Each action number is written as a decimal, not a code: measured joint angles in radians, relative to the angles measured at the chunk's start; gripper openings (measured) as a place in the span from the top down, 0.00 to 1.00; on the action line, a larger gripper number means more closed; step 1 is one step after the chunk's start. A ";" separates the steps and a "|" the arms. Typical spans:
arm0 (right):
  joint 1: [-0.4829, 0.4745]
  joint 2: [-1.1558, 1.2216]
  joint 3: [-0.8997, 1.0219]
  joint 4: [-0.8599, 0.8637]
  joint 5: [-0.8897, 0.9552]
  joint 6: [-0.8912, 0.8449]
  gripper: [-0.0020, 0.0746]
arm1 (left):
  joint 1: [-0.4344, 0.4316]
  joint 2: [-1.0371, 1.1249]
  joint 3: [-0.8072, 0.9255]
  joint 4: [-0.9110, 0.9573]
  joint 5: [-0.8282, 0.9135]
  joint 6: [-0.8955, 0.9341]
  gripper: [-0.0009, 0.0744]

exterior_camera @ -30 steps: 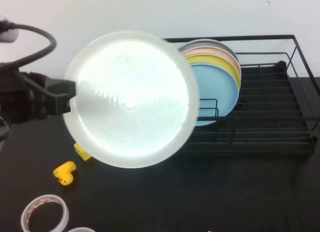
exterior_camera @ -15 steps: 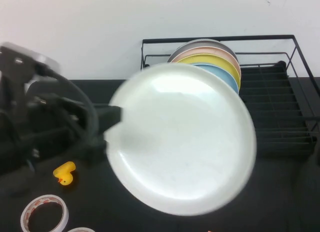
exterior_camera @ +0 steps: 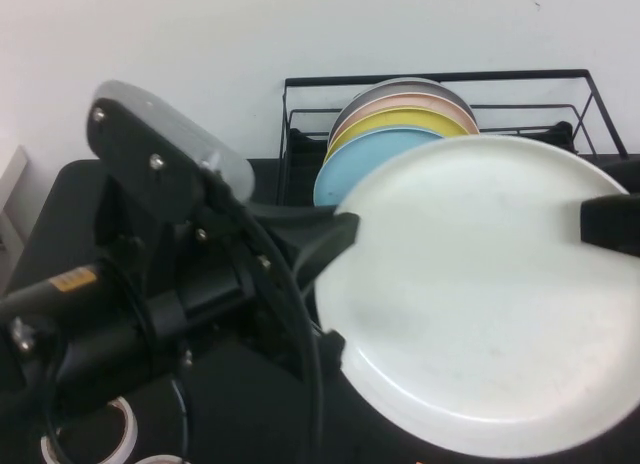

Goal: Place plate on rack
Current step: Hand over the plate, then place the plate on the rack

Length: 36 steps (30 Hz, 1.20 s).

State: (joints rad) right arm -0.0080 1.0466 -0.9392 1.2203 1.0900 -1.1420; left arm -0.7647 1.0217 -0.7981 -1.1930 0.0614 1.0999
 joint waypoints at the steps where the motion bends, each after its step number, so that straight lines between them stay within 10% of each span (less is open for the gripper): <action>1: 0.000 0.006 -0.002 -0.002 0.009 -0.005 0.41 | -0.012 0.000 0.000 0.000 -0.005 0.004 0.99; 10: 0.021 0.036 -0.002 -0.118 0.116 -0.024 0.45 | -0.047 0.028 0.000 -0.006 -0.051 0.019 0.99; 17: 0.085 0.036 -0.002 -0.224 0.042 -0.019 0.77 | -0.047 0.029 0.000 -0.033 -0.113 0.025 0.96; 27: 0.091 0.039 -0.002 -0.228 -0.157 -0.075 0.81 | -0.048 0.024 0.000 -0.078 -0.131 0.025 0.45; 36: 0.092 0.169 -0.179 -0.289 -0.177 -0.224 0.81 | -0.048 -0.092 0.024 -0.136 -0.233 0.028 0.39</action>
State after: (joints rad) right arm 0.0842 1.2154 -1.1186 0.9312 0.9134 -1.3658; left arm -0.8124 0.9298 -0.7741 -1.3291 -0.1716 1.1276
